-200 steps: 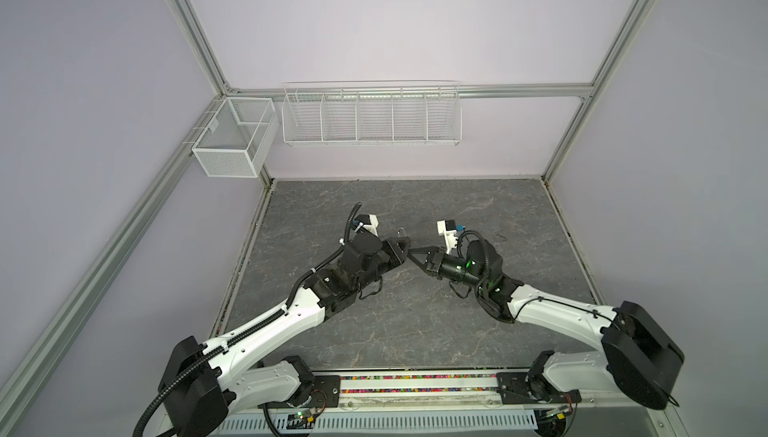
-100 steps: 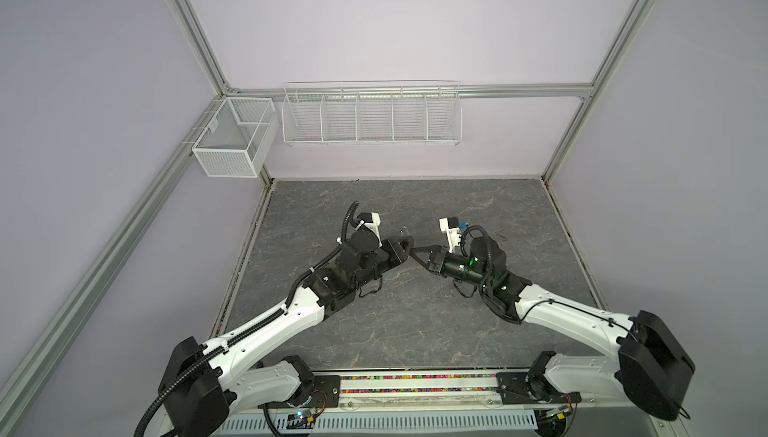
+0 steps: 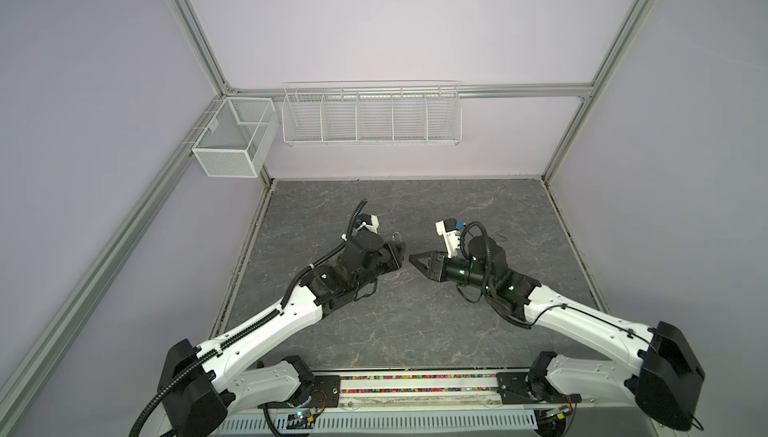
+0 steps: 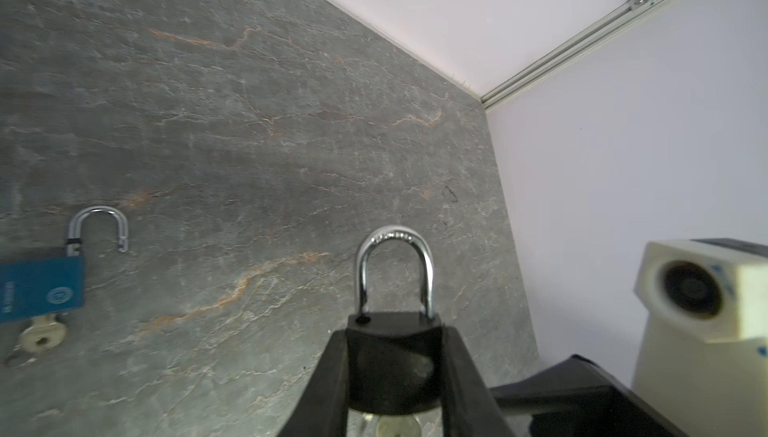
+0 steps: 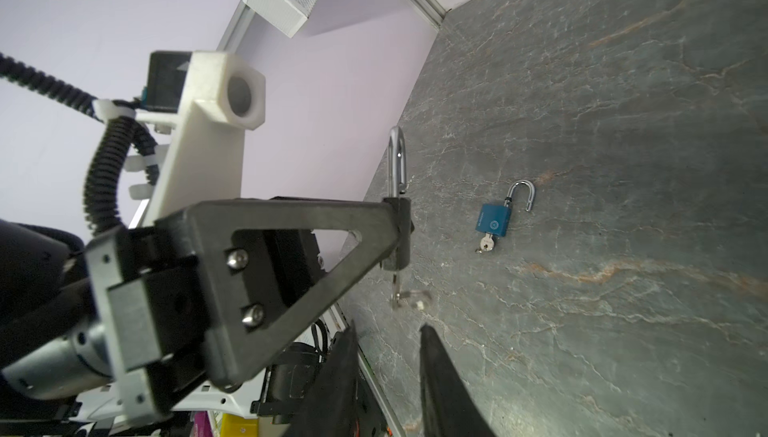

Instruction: Unlock with the key

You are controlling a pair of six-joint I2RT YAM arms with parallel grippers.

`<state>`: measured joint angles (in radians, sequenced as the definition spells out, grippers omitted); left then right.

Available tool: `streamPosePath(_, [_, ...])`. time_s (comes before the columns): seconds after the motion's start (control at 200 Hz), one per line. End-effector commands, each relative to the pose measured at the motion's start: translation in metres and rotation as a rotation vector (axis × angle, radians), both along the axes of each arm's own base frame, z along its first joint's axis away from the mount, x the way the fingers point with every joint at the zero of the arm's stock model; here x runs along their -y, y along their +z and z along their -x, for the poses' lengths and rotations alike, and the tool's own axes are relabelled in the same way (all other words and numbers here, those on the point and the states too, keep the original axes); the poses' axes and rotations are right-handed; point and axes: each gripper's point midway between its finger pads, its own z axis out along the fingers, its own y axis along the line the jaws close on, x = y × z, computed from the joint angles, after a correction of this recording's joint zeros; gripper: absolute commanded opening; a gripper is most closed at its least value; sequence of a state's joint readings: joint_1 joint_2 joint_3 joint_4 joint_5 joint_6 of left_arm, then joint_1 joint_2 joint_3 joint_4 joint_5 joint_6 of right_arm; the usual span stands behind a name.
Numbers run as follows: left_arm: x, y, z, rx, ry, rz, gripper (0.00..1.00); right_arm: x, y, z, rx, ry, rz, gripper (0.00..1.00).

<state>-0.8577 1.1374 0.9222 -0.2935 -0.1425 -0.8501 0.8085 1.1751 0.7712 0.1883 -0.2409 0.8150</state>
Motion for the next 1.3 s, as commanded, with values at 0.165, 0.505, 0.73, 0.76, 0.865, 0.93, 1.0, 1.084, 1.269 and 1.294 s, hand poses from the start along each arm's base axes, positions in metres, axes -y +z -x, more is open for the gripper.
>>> streamPosePath(0.165, [-0.032, 0.004, 0.009, 0.219, -0.08, -0.239, 0.0, 0.012, 0.021, -0.004, 0.112, 0.045, 0.252, 0.66])
streamPosePath(0.505, [-0.025, -0.014, 0.007, 0.508, -0.231, -0.412, 0.0, -0.011, 0.006, -0.028, 0.08, 0.153, 0.492, 0.78])
streamPosePath(0.73, [-0.018, -0.021, 0.002, 0.556, -0.251, -0.439, 0.0, -0.023, -0.004, -0.05, 0.085, 0.142, 0.568, 0.81])
streamPosePath(0.76, [-0.018, -0.02, 0.001, 0.556, -0.248, -0.438, 0.0, -0.023, -0.006, -0.054, 0.081, 0.131, 0.585, 0.81])
streamPosePath(0.865, [-0.018, -0.02, 0.002, 0.559, -0.25, -0.437, 0.0, -0.028, -0.009, -0.063, 0.09, 0.127, 0.608, 0.82])
streamPosePath(0.93, [-0.018, -0.022, 0.002, 0.562, -0.25, -0.437, 0.0, -0.029, -0.013, -0.068, 0.094, 0.121, 0.636, 0.82])
streamPosePath(1.0, [-0.019, -0.024, 0.002, 0.556, -0.249, -0.442, 0.0, -0.029, -0.018, -0.072, 0.093, 0.125, 0.672, 0.82])
streamPosePath(1.084, [-0.019, -0.026, 0.003, 0.547, -0.252, -0.442, 0.0, -0.027, -0.022, -0.073, 0.081, 0.131, 0.708, 0.83])
streamPosePath(1.269, [-0.017, -0.031, 0.005, 0.553, -0.279, -0.45, 0.0, -0.026, -0.028, -0.079, 0.072, 0.117, 0.744, 0.84])
streamPosePath(1.294, [-0.018, -0.031, 0.004, 0.552, -0.272, -0.455, 0.0, -0.025, -0.029, -0.079, 0.07, 0.118, 0.754, 0.84])
